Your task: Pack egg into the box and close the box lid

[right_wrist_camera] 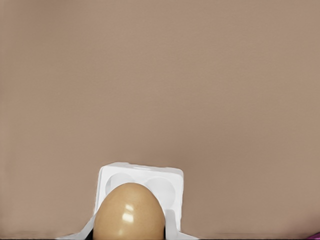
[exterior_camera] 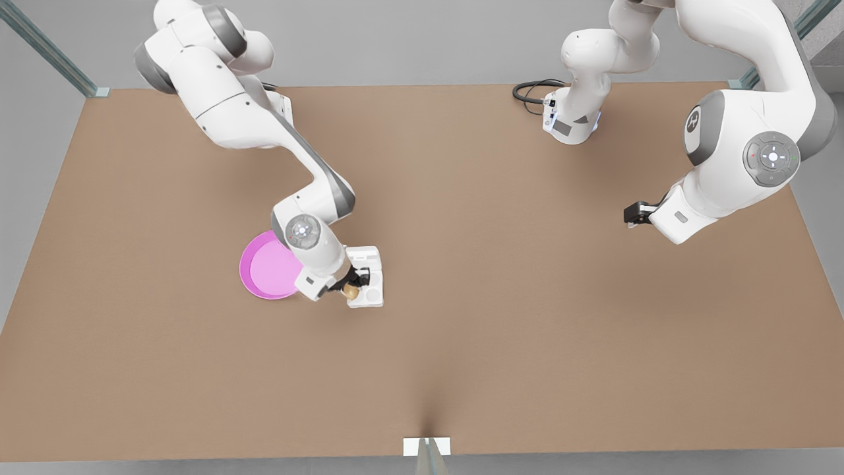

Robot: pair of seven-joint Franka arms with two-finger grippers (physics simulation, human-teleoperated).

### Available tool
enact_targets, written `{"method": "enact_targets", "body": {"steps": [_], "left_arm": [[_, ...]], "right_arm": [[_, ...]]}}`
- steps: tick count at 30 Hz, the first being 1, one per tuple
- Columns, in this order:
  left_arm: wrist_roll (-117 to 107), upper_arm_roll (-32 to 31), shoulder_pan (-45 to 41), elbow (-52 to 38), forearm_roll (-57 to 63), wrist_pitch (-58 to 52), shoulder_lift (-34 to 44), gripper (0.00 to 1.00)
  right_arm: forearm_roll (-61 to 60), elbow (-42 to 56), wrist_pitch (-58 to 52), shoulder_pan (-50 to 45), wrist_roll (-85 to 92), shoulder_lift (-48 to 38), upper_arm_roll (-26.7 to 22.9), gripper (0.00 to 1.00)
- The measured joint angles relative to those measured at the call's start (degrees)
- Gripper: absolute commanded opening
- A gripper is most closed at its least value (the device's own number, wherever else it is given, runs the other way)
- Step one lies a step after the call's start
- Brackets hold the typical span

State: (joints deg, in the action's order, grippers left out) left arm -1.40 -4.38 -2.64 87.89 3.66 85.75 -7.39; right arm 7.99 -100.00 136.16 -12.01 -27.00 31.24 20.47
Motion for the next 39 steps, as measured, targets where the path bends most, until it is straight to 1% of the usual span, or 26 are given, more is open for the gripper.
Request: {"method": "enact_targets", "body": {"steps": [5, 14, 23, 24, 25, 26, 27, 34, 36, 38, 39], "left_arm": [[0.0, 0.0, 0.1, 0.0, 0.0, 0.0, -0.3, 1.00], [0.3, 0.1, 0.3, 0.1, 0.0, 0.0, -0.4, 1.00], [0.6, 0.1, 0.3, 0.1, -0.1, -0.6, -0.4, 1.00], [0.7, 0.1, 0.3, 0.1, -0.1, -0.7, -0.4, 1.00], [0.7, 0.1, 0.3, 0.1, -0.1, -0.8, -0.4, 1.00], [0.7, 0.1, 0.3, 0.1, -0.1, -0.8, -0.4, 1.00], [0.8, 0.1, 0.3, 0.1, -0.1, -0.9, -0.4, 1.00], [0.9, 0.1, 0.3, 0.1, -0.1, -1.2, -0.4, 1.00], [0.9, 0.1, 0.2, 0.1, -0.1, -1.2, -0.3, 1.00], [1.0, 0.1, 0.2, 0.2, -0.1, -1.4, -0.3, 1.00], [1.0, 0.1, 0.0, 0.5, -0.1, -1.8, -0.7, 0.87]], "right_arm": [[0.1, -1.1, -0.5, -3.0, -4.1, 0.5, 0.0, 0.40], [0.2, -2.4, -0.7, -2.8, -9.3, 1.3, -0.1, 0.40], [0.3, -2.5, -0.8, -2.8, -12.7, 2.4, -0.1, 0.44], [0.3, -2.5, -0.8, -2.8, -13.0, 2.4, -0.1, 0.47], [0.4, -2.5, -0.9, -2.8, -13.4, 2.6, -0.1, 0.55], [0.6, -2.5, -1.0, -2.8, -13.8, 2.7, -0.1, 0.72], [0.7, -2.5, -1.1, -2.8, -14.1, 2.8, -0.1, 1.00], [1.2, -1.6, -1.9, -2.8, -16.1, 2.8, -0.1, 1.00], [1.6, 2.5, -2.1, -2.3, -15.9, 2.7, -0.2, 1.00], [2.3, 9.3, -2.9, 1.5, -13.3, 1.7, -0.4, 1.00], [2.6, 12.9, -5.0, 3.6, -11.5, -0.8, -0.4, 1.00]]}}
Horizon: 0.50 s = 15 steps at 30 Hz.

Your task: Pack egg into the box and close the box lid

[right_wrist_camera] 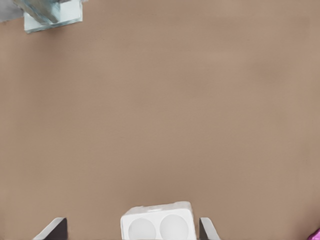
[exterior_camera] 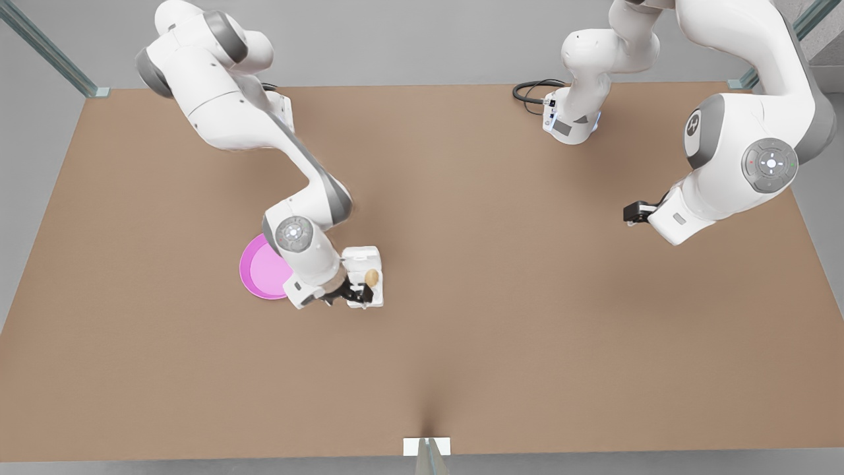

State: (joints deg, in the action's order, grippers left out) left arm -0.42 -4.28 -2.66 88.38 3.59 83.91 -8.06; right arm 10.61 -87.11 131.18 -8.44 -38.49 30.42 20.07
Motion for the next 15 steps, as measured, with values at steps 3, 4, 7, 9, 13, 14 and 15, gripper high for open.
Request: {"method": "enact_targets", "body": {"steps": [3, 4, 7, 9, 13, 14, 15], "left_arm": [[-1.2, 0.0, -5.9, -0.1, -0.6, -4.1, -2.6, 0.21], [-3.4, 0.0, -12.8, -2.5, -3.0, -5.2, -7.0, 0.21], [-14.0, -0.3, -29.9, -9.5, -12.8, 0.2, -19.5, 0.21], [-23.0, -0.4, -36.8, -10.5, -17.0, 8.3, -23.7, 0.21], [-39.5, -0.4, -44.8, -10.8, -20.8, 24.7, -28.6, 0.21], [-42.9, -0.4, -46.6, -10.8, -21.2, 28.4, -29.8, 0.21], [-46.1, -0.4, -47.8, -10.8, -21.2, 31.6, -30.8, 0.21]], "right_arm": [[0.1, 6.1, -14.8, 7.4, 4.4, -12.2, 0.0, 1.00], [0.1, 8.5, -19.5, 12.4, 5.6, -13.8, -0.1, 1.00], [0.1, 11.2, -29.9, 19.6, 9.1, -15.1, 0.0, 1.00], [0.0, 11.5, -34.3, 19.2, 11.1, -15.3, -0.9, 1.00], [-4.8, 0.6, -36.5, 11.2, 15.7, -24.3, -15.5, 1.00], [-5.5, 1.6, -37.0, 10.5, 16.8, -24.3, -16.2, 1.00], [-6.1, 2.1, -37.5, 9.9, 17.8, -24.3, -16.5, 1.00]]}}
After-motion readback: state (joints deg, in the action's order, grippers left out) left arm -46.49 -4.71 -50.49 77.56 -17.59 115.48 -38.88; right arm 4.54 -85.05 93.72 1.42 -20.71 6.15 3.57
